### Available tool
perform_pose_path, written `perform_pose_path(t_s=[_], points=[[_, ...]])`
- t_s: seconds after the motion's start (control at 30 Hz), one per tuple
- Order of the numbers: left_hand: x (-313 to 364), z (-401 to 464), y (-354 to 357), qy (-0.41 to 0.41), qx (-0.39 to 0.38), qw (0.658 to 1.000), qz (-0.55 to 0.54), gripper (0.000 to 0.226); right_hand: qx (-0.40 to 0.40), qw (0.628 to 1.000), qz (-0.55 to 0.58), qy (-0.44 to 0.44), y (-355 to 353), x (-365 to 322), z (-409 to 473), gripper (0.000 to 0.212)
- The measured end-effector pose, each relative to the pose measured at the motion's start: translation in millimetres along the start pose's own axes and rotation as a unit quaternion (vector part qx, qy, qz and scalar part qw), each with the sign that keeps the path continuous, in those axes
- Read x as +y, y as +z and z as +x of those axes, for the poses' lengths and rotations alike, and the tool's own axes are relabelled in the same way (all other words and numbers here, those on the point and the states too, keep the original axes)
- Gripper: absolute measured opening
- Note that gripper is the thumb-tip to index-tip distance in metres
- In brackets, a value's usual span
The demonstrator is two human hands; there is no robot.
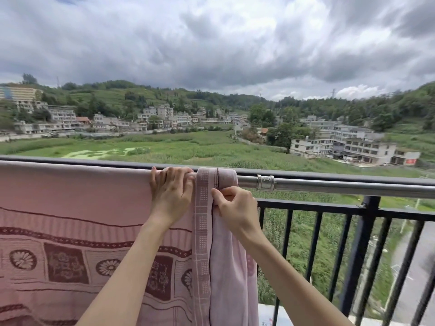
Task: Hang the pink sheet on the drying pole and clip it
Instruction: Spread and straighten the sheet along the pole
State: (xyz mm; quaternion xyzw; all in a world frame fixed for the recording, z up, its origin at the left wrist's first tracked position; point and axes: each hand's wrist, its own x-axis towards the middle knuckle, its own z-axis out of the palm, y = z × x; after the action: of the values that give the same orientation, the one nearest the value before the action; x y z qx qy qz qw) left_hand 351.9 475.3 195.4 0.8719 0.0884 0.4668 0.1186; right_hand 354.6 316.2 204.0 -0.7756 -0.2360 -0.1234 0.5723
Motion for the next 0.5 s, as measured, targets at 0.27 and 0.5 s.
perform_pose_path(t_s=[0.27, 0.5], points=[[-6.0, 0.2, -1.5, 0.014, -0.002, 1.0, -0.005, 0.062, -0.024, 0.997, 0.031, 0.061, -0.3, -27.7, 22.9, 0.039], [-5.9, -3.1, -0.2, 0.009, 0.006, 1.0, -0.002, 0.056, 0.039, 0.98, 0.182, 0.069, -94.1, -40.7, 33.2, 0.024]])
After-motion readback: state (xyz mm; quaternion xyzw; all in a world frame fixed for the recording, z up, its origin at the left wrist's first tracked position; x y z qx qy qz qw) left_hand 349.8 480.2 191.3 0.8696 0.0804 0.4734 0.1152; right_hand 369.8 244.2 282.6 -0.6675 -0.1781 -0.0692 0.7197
